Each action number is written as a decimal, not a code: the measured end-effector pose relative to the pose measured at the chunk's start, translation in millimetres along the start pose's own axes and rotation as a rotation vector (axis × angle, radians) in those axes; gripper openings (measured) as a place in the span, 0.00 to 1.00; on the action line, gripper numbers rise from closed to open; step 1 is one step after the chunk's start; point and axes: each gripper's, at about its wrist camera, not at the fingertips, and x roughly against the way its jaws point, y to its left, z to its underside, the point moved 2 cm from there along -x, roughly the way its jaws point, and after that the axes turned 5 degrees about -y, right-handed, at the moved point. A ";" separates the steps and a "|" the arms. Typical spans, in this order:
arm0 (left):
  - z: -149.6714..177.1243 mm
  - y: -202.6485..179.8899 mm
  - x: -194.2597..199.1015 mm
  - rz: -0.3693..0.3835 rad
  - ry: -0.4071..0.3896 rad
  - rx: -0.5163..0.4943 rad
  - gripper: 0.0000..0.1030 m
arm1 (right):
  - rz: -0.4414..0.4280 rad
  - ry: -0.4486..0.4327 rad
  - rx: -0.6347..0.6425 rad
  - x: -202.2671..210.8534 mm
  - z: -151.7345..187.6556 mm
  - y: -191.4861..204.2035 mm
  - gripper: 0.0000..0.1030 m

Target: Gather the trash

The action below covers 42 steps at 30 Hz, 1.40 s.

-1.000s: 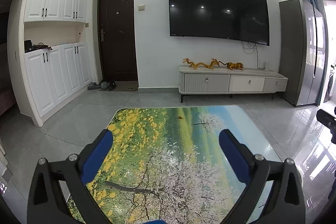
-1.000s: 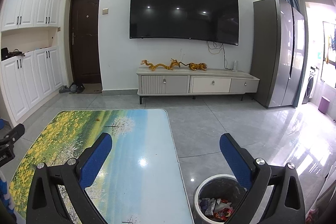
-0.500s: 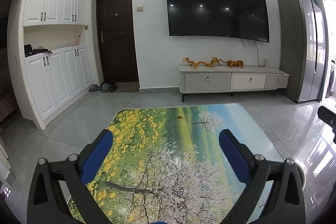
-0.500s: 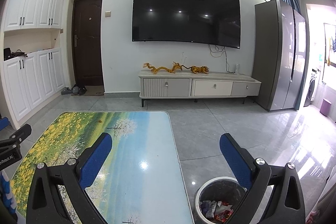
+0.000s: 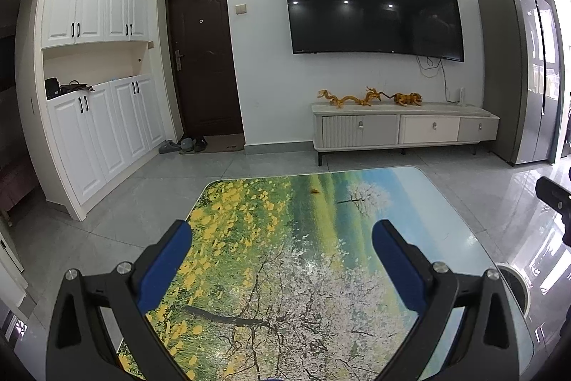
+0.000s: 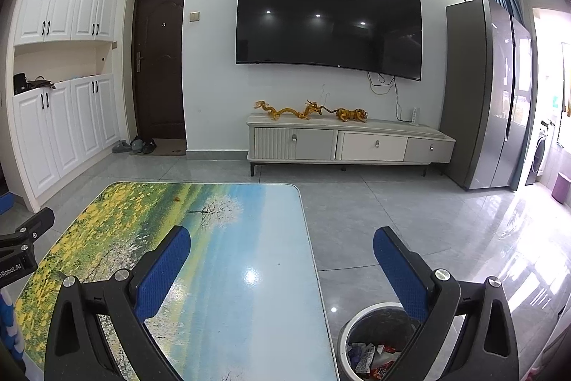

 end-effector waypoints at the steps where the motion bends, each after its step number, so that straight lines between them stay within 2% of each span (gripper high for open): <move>1: 0.5 -0.9 -0.7 0.002 0.002 -0.001 0.99 | -0.001 0.000 -0.001 -0.4 0.6 0.4 1.00; 42: 12.0 8.5 -7.3 0.003 0.017 0.008 0.99 | -0.028 0.026 0.033 -14.0 3.4 17.6 1.00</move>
